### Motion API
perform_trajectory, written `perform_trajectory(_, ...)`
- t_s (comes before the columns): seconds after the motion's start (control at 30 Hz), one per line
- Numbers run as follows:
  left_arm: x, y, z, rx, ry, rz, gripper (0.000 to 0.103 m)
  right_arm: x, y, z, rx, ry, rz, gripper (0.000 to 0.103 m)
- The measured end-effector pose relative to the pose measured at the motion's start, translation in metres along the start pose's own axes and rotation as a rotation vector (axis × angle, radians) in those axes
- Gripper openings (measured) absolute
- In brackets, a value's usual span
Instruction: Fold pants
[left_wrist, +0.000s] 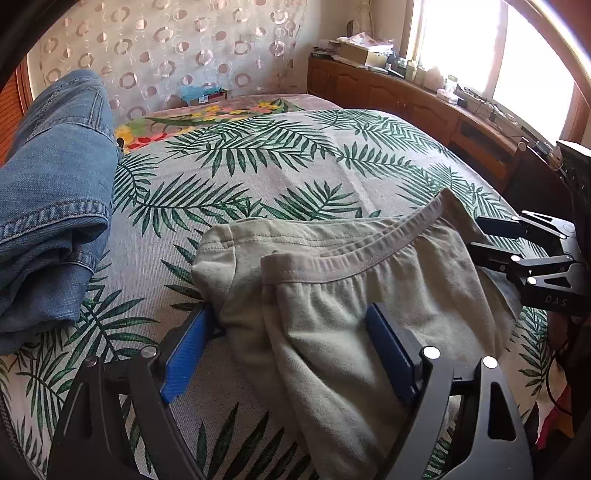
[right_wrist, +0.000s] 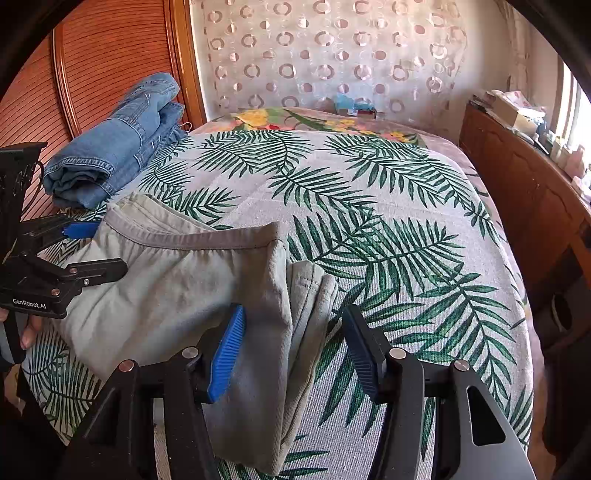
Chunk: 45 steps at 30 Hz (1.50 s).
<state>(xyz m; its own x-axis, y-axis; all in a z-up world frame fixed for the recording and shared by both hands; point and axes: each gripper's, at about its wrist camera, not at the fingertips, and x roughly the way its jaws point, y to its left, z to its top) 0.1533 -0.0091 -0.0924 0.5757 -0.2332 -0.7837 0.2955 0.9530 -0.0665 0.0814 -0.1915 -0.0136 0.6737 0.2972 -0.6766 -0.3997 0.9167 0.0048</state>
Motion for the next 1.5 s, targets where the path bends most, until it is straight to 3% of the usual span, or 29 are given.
perform_trajectory(0.4,0.000,-0.001,0.000,-0.009,0.001,0.008,0.085,-0.002,-0.014,0.005,0.051,0.009,-0.007,0.058)
perform_trajectory(0.57,-0.001,0.002,0.003,-0.030,0.023,-0.008,0.085,0.002,-0.017,0.011,0.056,0.030,0.032,0.058)
perform_trajectory(0.73,-0.010,0.014,0.009,-0.091,-0.019,-0.082,0.083,0.005,-0.012,0.015,0.042,0.037,0.061,0.043)
perform_trajectory(0.83,-0.012,0.016,0.012,-0.101,-0.025,-0.085,0.076,0.008,-0.009,0.017,0.043,0.040,0.072,0.031)
perform_trajectory(0.9,-0.012,0.018,0.013,-0.109,-0.024,-0.098,0.068,0.009,-0.010,0.017,0.054,0.045,0.105,0.018)
perform_trajectory(0.97,-0.011,0.020,0.014,-0.118,-0.021,-0.098,0.065,0.009,-0.010,0.017,0.057,0.044,0.133,0.015)
perform_trajectory(1.27,-0.001,0.025,0.010,-0.134,-0.012,-0.086,0.056,0.010,-0.009,0.015,0.056,0.034,0.122,0.015)
perform_trajectory(1.5,-0.002,0.024,0.009,-0.139,-0.015,-0.091,0.055,0.010,-0.009,0.015,0.069,0.024,0.132,0.017)
